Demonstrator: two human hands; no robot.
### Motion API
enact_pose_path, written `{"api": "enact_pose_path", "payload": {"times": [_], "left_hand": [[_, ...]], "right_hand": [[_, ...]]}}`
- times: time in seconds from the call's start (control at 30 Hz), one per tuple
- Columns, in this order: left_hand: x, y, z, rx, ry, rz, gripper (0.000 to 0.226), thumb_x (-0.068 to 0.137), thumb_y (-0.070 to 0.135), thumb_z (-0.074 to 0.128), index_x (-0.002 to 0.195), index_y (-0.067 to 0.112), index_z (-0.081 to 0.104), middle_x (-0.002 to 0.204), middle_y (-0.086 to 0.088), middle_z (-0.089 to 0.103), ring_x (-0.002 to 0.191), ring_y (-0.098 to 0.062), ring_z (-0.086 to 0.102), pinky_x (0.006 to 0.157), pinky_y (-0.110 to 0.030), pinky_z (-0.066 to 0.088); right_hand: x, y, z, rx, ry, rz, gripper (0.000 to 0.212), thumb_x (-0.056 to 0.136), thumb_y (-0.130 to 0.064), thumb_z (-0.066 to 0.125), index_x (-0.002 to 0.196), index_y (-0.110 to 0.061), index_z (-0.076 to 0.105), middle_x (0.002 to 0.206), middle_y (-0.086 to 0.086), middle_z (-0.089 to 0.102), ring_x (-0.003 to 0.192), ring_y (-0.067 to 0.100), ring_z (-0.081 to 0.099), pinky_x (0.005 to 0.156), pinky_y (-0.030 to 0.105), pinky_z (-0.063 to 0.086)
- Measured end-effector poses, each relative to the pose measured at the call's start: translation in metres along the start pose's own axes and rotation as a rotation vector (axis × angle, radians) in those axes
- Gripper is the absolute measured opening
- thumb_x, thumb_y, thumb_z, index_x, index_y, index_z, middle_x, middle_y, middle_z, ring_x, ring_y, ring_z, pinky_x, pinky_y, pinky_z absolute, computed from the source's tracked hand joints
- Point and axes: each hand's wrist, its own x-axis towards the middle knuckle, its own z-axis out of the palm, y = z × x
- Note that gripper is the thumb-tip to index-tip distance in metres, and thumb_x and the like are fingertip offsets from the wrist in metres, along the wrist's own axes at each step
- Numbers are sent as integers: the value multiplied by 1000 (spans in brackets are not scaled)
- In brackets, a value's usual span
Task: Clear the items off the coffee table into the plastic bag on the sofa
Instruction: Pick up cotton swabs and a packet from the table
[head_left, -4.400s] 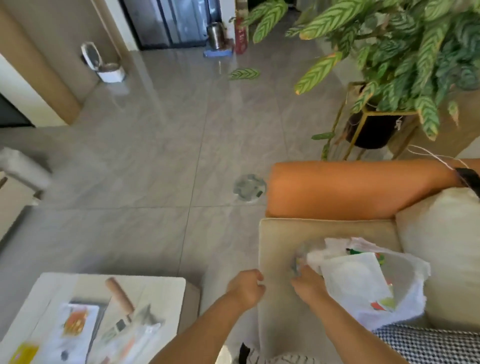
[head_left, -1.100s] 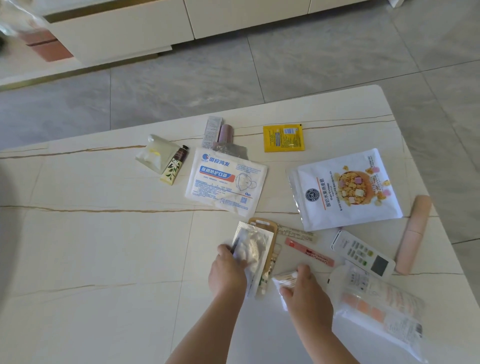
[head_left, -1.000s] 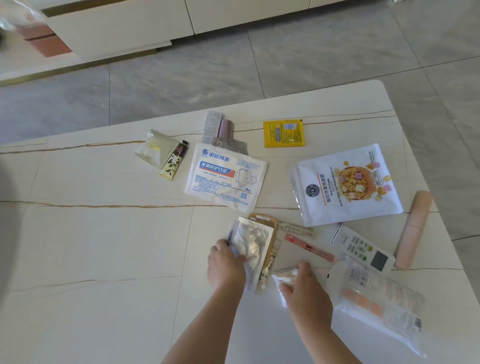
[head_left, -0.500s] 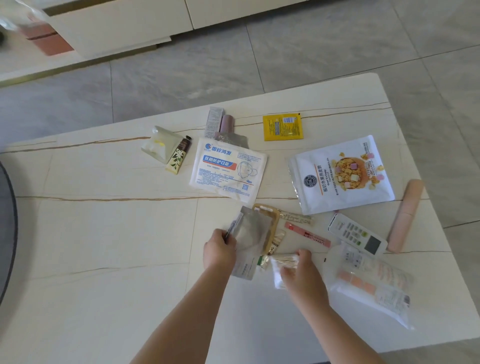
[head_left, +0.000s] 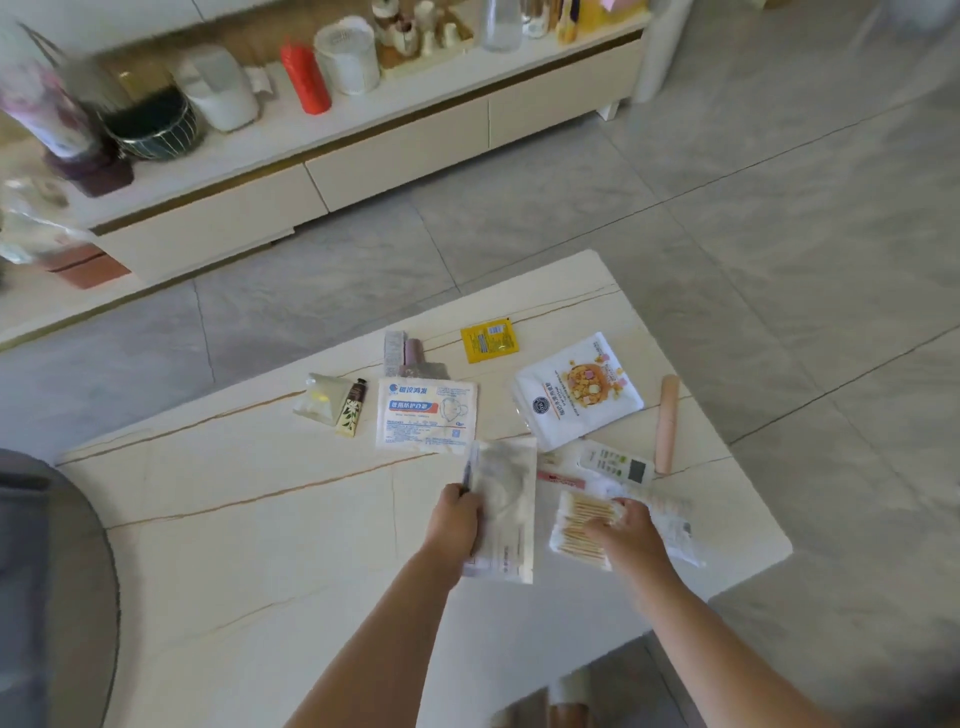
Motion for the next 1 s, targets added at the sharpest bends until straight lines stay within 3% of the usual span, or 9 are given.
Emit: {"api": "enact_pose_path", "payload": {"times": [0.17,0.3,0.47,0.57,0.67,0.77,0.83,0.9,1.0], "left_hand": [[-72,46,7,78,-106,162,10,94,9,42,101,12,47,79,-7,52,67,-21,49,61,-29,41],[-122,66,24,162,-159,254,3,93,11,48,94,13,49,72,-6,50,64,-21,45,63,-31,39],[-185,78,65,198,-317,279,21,94,16,52,114,14,47,83,-4,56,77,-23,56,68,-34,47],[-212,79,93,167,-393,225,27,92,41,51,106,18,55,92,-7,65,88,-27,66,83,-42,56],[-208,76,135,99,-420,165,58,75,68,58,119,31,58,99,-10,71,90,-31,70,84,-50,55],[-274,86,169,206,-482,239,43,95,45,42,136,36,36,87,-12,66,79,-28,66,66,-37,59],[-309,85,193,274,-534,306,8,100,22,36,101,27,42,73,-7,52,65,-21,55,54,-27,49],[-333,77,222,364,-547,360,25,99,11,36,76,15,44,65,-1,39,52,-13,46,46,-24,41],[-351,57,272,427,-578,412,24,98,15,44,76,10,52,67,-5,49,50,-12,48,41,-19,41]], "right_hand": [[-76,-10,-42,224,130,22,34,90,-7,51,123,-12,44,116,10,58,104,27,59,92,38,49],[-124,-5,-74,384,235,48,26,87,-7,57,112,-13,52,105,7,62,94,23,61,78,33,51],[-185,16,-116,643,338,43,21,88,-4,60,105,-14,54,107,10,65,95,26,62,75,34,52],[-211,32,-143,768,375,28,20,87,-2,61,104,-11,57,107,12,66,100,29,64,92,43,51],[-229,56,-172,920,440,-6,26,87,0,61,111,-8,56,107,12,65,97,28,63,84,37,52],[-243,85,-205,1036,501,-33,27,87,0,62,111,-8,56,106,12,66,93,27,64,80,35,53],[-252,107,-227,1084,536,-46,26,86,-1,63,111,-7,57,105,12,67,91,28,65,76,34,53],[-265,130,-252,1124,565,-63,28,85,0,64,111,-5,57,105,14,68,93,29,66,78,36,53],[-286,170,-288,1175,609,-76,29,83,2,65,111,-3,57,106,15,68,93,31,66,85,40,52]]}}
